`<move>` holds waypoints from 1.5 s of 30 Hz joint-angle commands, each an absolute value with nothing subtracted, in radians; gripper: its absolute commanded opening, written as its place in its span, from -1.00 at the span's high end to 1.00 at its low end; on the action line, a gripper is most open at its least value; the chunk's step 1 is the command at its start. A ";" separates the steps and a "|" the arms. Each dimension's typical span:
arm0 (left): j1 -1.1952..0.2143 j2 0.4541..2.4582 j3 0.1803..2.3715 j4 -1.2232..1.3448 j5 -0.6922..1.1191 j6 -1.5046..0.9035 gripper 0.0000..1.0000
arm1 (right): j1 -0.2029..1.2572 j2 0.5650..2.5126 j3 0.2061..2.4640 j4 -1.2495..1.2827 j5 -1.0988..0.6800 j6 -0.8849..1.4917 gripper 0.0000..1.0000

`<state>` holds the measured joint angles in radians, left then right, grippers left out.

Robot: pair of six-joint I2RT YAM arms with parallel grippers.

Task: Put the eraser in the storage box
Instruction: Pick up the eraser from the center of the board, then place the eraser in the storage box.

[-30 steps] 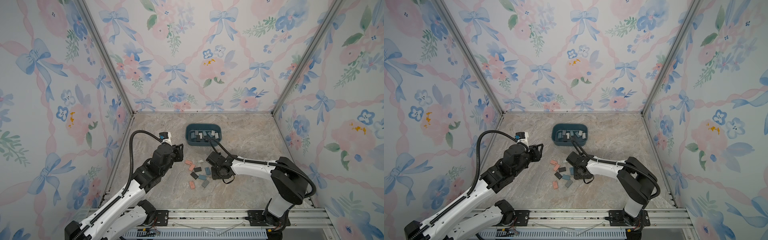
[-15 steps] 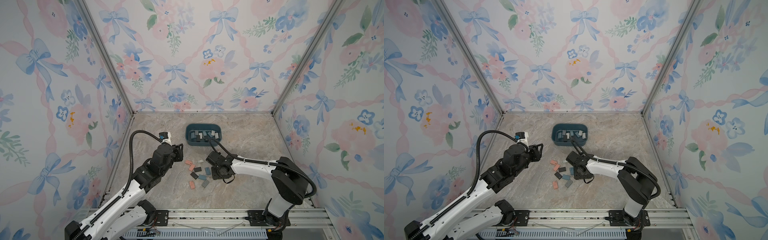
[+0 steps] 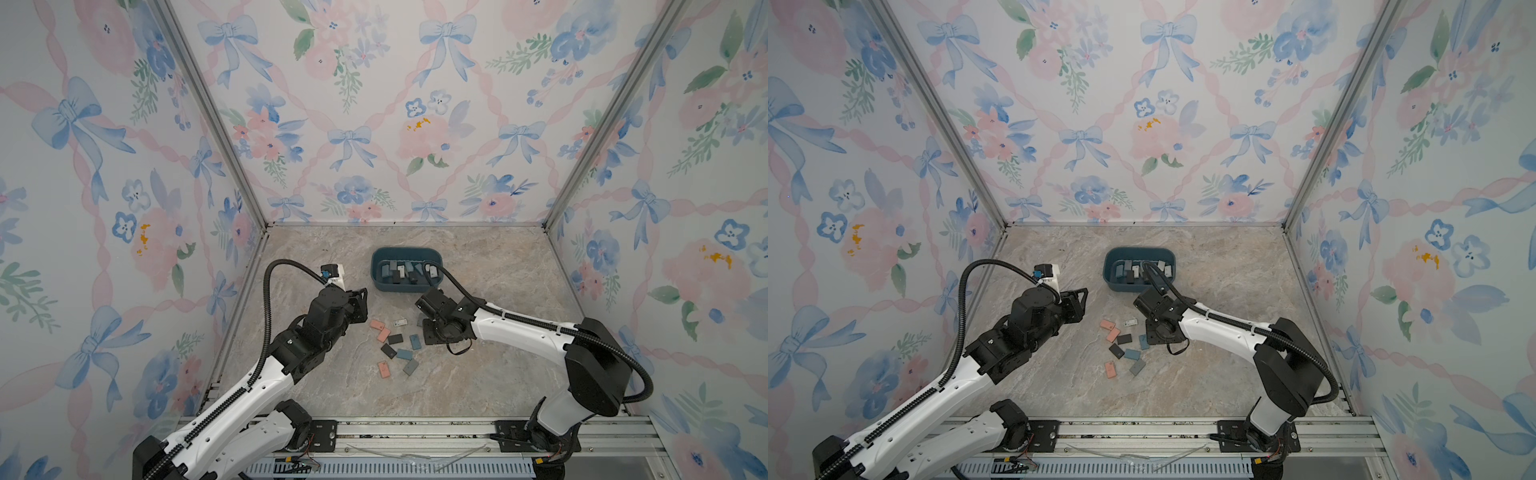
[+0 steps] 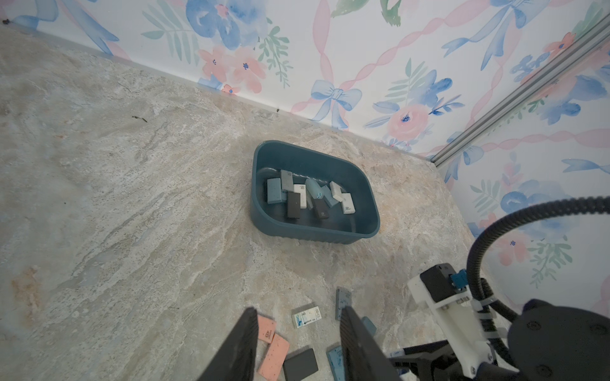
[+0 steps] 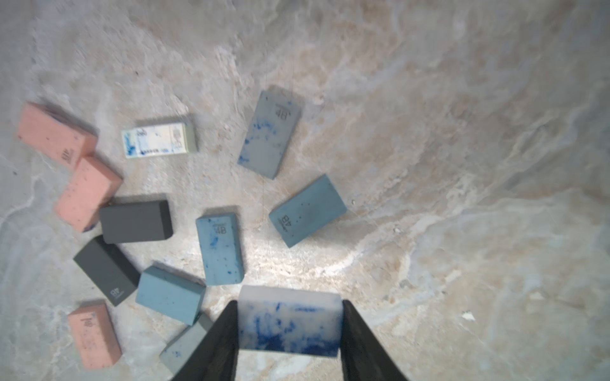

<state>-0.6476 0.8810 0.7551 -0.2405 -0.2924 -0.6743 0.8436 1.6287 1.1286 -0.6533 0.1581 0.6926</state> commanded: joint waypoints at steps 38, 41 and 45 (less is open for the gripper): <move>-0.617 0.977 0.729 -0.228 -0.286 -0.707 0.11 | 0.593 2.287 1.992 -0.742 0.077 0.423 0.04; -0.614 0.978 0.728 -0.228 -0.281 -0.706 0.12 | 0.591 2.300 1.991 -0.731 0.075 0.435 0.04; -0.612 0.980 0.729 -0.227 -0.277 -0.706 0.12 | 0.590 2.313 1.993 -0.721 0.074 0.444 0.03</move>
